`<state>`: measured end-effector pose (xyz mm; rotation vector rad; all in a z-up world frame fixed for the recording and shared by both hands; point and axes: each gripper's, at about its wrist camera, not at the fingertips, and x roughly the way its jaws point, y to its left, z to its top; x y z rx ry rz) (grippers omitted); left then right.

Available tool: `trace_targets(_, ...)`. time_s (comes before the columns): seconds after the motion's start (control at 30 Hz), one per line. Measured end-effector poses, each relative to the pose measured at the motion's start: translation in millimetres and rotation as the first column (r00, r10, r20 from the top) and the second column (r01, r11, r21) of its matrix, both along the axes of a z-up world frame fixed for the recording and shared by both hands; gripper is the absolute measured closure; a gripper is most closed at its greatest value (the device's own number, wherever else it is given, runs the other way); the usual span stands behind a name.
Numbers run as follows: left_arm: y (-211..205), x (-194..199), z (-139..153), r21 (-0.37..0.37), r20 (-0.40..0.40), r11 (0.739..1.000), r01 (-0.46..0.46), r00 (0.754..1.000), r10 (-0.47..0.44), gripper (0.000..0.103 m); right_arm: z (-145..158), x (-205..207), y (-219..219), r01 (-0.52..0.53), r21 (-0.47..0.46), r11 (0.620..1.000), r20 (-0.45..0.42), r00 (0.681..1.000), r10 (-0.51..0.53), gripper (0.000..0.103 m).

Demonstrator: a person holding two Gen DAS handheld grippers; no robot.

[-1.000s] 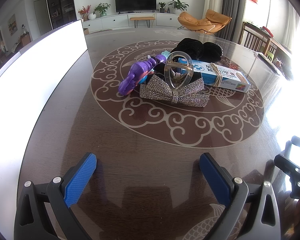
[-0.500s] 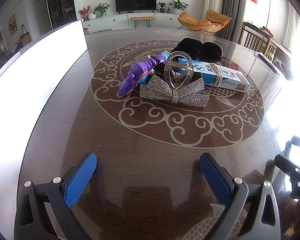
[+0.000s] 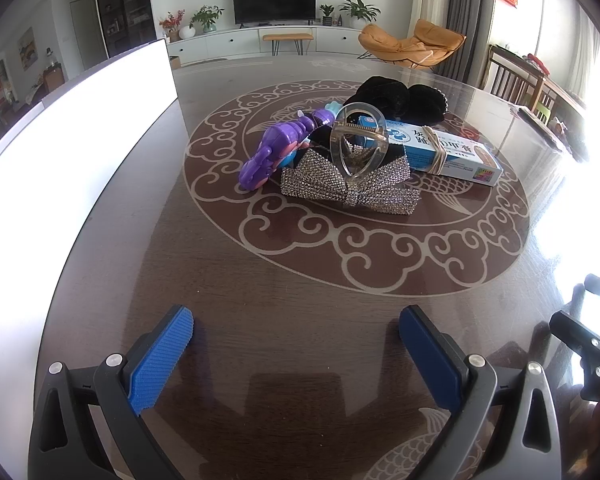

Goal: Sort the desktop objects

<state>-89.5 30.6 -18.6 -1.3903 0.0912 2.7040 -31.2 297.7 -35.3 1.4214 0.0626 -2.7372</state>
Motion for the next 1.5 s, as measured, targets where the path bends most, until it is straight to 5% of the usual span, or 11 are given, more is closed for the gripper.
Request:
trace_targets(0.53,-1.2,0.0,0.3,0.0,0.005,1.0,0.003,1.0,-0.003,0.0,-0.1,-0.2,0.1,0.0,0.0,1.0,0.0,1.0,0.0,0.0)
trace_targets(0.8,-19.8,9.3,1.1,0.005,0.043,0.984,0.181,0.983,-0.181,0.0,-0.2,-0.4,-0.1,0.0,0.0,1.0,0.0,1.0,0.0,0.0)
trace_targets(0.97,-32.3,9.7,2.1,0.002,0.061,0.987,0.162,0.985,-0.161,0.0,0.7,0.4,-0.4,0.008,0.011,1.0,-0.004,1.0,-0.008,0.0)
trace_targets(1.07,-33.4,11.5,1.7,0.003,0.048,0.987,0.163,0.985,-0.163,0.0,9.4,4.0,-12.2,-0.092,-0.015,0.996,-0.047,0.995,0.091,0.0)
trace_targets(1.13,-33.5,13.4,1.2,0.005,0.031,0.987,0.163,0.986,-0.163,0.0,21.6,-1.2,-29.7,-0.206,-0.055,0.977,-0.083,0.976,0.201,0.0)
trace_targets(1.27,-37.5,18.0,0.6,0.006,0.019,0.989,0.148,0.989,-0.148,0.0,44.9,-40.3,-83.0,-0.38,0.074,0.922,-0.153,0.909,0.387,0.0)
trace_targets(1.5,-50.7,27.5,-0.2,0.007,0.008,0.99,0.141,0.99,-0.141,0.0,37.1,-108.0,-168.9,-0.626,0.203,0.753,-0.125,0.746,0.654,0.001)
